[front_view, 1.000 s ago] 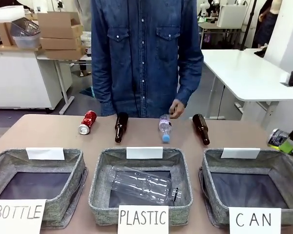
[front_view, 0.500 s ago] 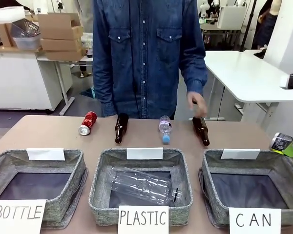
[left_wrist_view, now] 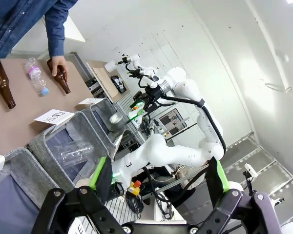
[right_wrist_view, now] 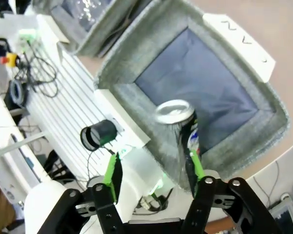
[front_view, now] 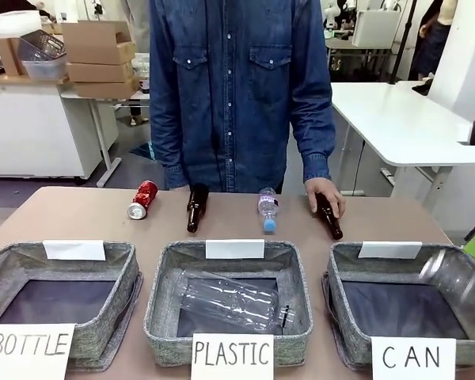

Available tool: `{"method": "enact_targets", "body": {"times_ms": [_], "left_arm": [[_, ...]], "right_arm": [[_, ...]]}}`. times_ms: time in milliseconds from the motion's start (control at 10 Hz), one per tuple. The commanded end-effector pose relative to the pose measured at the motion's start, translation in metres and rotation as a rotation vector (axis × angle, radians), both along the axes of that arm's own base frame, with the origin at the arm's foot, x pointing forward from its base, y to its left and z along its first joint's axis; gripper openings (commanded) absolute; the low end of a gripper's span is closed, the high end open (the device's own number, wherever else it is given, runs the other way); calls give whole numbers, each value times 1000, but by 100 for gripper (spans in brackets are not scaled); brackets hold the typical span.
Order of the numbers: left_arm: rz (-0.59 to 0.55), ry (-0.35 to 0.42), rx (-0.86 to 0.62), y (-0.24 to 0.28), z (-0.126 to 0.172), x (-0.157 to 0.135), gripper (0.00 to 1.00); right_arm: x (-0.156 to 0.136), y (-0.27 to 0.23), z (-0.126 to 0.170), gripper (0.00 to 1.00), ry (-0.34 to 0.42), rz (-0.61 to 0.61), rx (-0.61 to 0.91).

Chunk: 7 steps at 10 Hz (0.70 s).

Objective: Sort the can waste into the basket.
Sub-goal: Pick up the can waste from the table and place it in the right Fabric basket.

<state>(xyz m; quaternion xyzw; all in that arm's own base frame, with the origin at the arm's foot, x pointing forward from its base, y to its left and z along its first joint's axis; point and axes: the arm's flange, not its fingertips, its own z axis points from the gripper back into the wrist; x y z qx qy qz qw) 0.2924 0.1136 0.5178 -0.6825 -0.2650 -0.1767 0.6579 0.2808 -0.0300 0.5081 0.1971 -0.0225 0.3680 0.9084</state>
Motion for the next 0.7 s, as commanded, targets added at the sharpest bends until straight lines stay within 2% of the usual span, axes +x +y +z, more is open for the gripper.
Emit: {"method": "enact_targets", "body": {"times_ms": [0, 500, 600], "left_arm": [[-10, -20, 1, 0, 2, -1, 100], [-10, -20, 1, 0, 2, -1, 100], [-10, -20, 1, 0, 2, -1, 100]], "right_arm": [[2, -6, 0, 100, -44, 14, -11], [2, -6, 2, 100, -43, 17, 34], [4, -8, 8, 100, 4, 19, 165]]}}
